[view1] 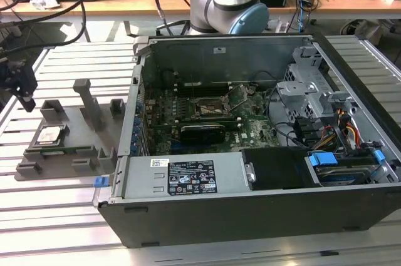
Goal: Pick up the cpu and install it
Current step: 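Pick up the cpu and move it towards the insertion slot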
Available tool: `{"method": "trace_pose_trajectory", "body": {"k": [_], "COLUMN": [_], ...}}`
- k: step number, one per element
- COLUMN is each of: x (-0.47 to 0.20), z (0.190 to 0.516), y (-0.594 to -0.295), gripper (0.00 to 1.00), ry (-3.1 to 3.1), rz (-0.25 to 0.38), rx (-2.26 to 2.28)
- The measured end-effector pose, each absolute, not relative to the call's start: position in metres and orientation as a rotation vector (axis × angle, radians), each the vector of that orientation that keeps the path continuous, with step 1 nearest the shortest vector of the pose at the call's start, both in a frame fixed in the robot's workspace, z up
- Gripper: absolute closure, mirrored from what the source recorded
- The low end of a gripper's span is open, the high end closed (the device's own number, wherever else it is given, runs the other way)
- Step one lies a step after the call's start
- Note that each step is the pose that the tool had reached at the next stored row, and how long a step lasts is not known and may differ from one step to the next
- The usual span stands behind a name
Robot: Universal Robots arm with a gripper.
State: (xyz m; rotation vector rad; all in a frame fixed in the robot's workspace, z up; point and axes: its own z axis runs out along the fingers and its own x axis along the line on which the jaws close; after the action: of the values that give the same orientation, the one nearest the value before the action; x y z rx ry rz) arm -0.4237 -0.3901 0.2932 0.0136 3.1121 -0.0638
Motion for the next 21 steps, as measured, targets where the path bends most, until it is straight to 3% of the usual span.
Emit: {"method": "trace_pose_trajectory", "body": {"k": [21], "x": [-0.424], "z": [0.271], "y": [-0.39], "gripper": [0.34], "ry": [3.112], "rz": [-0.064], "rx": [0.014]}}
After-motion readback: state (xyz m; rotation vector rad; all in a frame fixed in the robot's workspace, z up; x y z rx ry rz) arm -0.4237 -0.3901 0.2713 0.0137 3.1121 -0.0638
